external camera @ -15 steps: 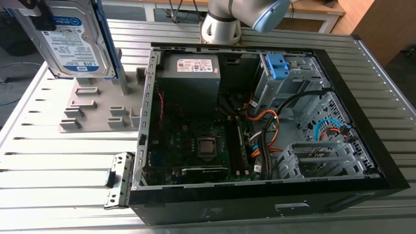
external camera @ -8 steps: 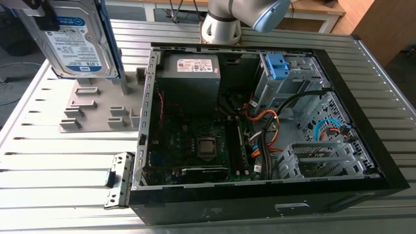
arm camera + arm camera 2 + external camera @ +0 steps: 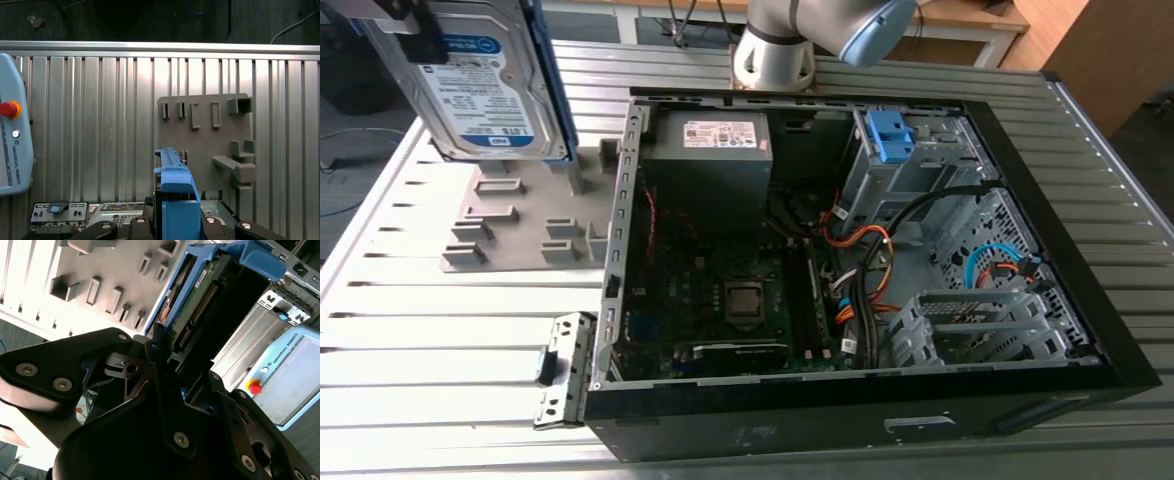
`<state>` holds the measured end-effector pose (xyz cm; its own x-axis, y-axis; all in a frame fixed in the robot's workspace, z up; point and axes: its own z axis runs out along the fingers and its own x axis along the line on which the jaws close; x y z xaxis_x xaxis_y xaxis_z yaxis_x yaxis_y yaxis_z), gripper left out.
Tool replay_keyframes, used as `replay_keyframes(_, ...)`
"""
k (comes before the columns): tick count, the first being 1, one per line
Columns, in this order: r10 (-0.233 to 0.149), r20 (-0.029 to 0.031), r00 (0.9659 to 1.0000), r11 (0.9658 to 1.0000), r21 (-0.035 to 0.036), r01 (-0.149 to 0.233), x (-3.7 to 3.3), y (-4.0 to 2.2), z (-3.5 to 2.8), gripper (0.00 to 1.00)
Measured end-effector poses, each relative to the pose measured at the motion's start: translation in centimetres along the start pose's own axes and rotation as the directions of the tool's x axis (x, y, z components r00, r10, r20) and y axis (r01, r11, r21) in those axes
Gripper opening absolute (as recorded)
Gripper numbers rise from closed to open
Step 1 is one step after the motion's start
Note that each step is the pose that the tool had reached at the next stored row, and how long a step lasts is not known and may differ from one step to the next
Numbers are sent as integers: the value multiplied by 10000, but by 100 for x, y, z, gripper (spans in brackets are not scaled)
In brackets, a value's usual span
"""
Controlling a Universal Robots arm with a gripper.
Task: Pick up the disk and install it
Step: 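Pick up the disk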
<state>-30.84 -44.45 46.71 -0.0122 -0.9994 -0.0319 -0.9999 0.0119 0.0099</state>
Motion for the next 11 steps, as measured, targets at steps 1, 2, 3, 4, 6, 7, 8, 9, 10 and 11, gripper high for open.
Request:
replay_keyframes(1, 0, 0, 10000, 10000, 0, 0, 0, -4, 0, 36)
replay_keyframes(2, 0, 1, 10000, 10000, 1, 0, 0, -8, 1, 36)
replay_keyframes(3, 0, 0, 10000, 10000, 1, 0, 0, -12, 0, 36)
replay_keyframes(4, 0, 0, 10000, 10000, 0, 0, 0, -16, 0, 36)
replay_keyframes(6, 0, 0, 10000, 10000, 1, 0, 0, -23, 0, 36)
replay_keyframes(7, 0, 0, 10000, 10000, 0, 0, 0, -27, 0, 36)
replay_keyframes(8, 0, 0, 10000, 10000, 0, 0, 0, -31, 0, 36)
replay_keyframes(9, -1, 0, 10000, 10000, 1, 1, 0, -35, 0, 36)
replay_keyframes(10, 0, 0, 10000, 10000, 1, 0, 0, -38, 0, 36)
replay_keyframes(11, 0, 0, 10000, 10000, 0, 0, 0, -42, 0, 36)
